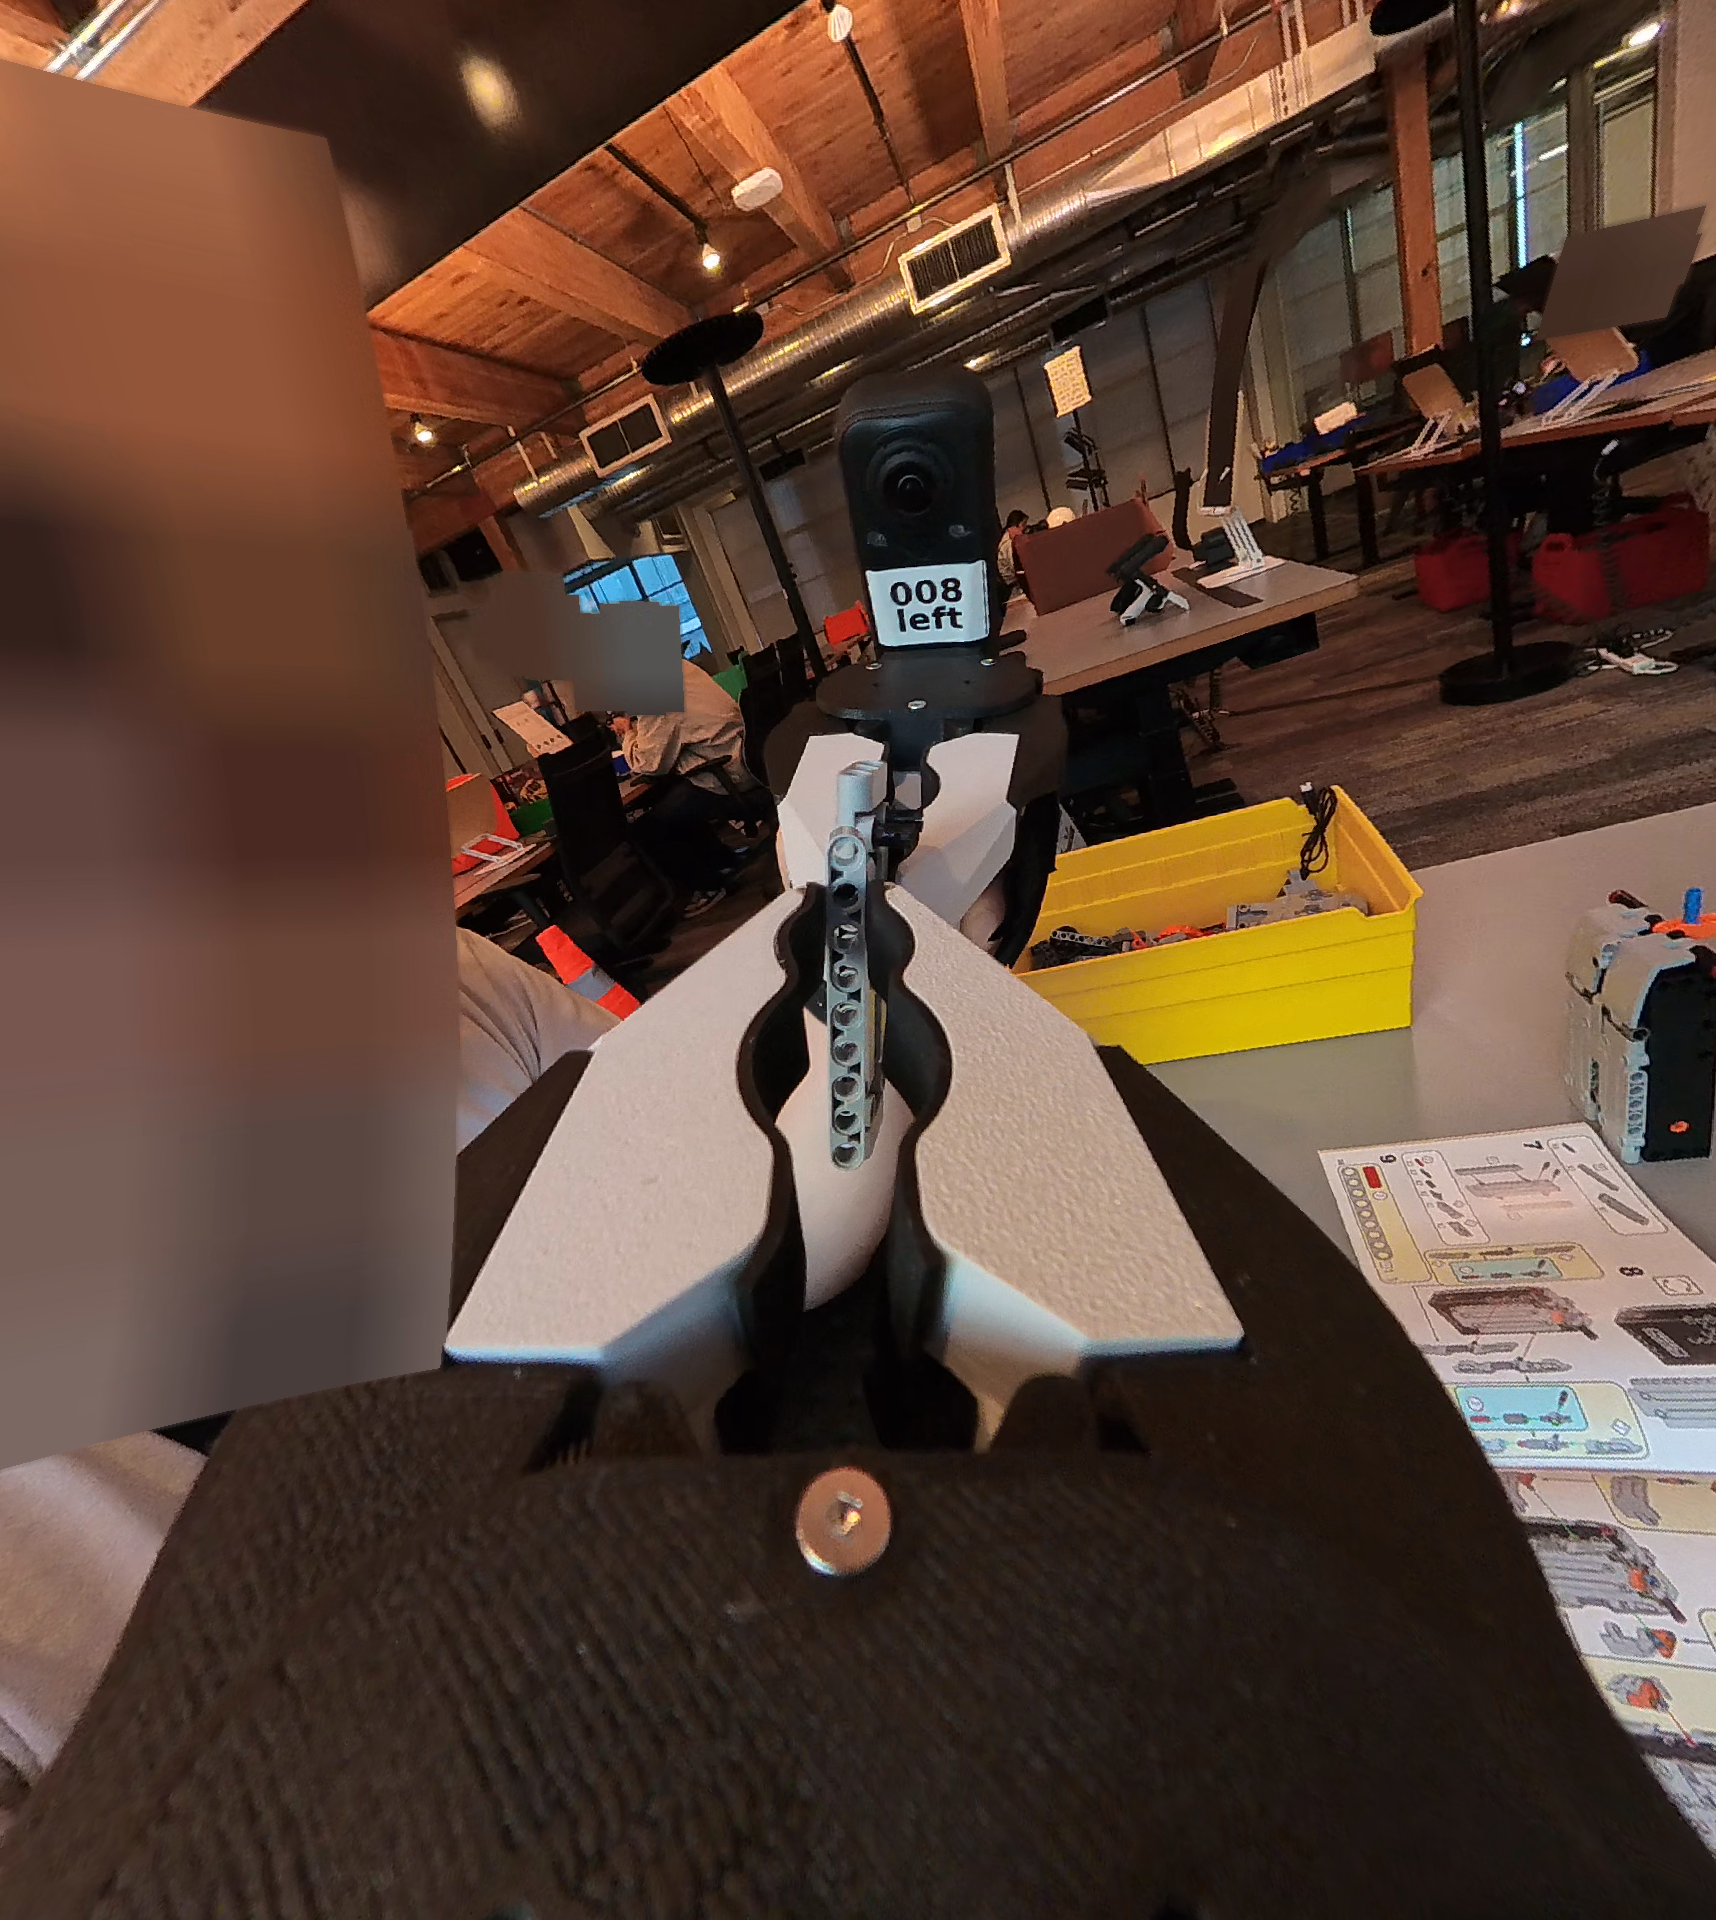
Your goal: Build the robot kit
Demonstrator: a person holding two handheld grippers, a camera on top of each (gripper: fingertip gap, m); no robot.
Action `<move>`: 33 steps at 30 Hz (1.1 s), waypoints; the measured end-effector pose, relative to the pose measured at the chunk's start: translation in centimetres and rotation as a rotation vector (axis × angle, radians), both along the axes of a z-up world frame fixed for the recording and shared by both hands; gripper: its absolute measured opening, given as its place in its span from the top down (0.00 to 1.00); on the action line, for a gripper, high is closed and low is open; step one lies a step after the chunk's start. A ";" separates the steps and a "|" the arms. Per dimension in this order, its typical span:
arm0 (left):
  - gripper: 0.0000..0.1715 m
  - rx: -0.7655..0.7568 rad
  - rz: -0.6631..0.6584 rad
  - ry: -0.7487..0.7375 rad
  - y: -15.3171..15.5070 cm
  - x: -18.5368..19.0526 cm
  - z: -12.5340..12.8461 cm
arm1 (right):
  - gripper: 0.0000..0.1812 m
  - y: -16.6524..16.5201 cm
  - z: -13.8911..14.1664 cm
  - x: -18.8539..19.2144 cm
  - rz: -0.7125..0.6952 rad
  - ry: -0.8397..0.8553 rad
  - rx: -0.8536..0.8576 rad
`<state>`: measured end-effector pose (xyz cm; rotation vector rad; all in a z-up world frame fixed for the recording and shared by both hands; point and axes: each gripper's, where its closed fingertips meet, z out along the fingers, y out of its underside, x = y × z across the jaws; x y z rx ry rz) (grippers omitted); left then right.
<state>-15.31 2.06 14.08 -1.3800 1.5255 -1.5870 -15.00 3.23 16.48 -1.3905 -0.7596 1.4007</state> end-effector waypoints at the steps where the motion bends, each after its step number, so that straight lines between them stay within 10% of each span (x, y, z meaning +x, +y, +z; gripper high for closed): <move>1: 0.97 -0.001 0.004 0.003 0.1 0.0 -0.1 | 0.97 0.2 -0.1 0.0 -0.011 -0.003 -0.003; 33: 0.97 0.080 0.047 -0.046 0.7 0.3 0.3 | 0.97 0.0 -0.5 0.6 -0.085 -0.082 0.072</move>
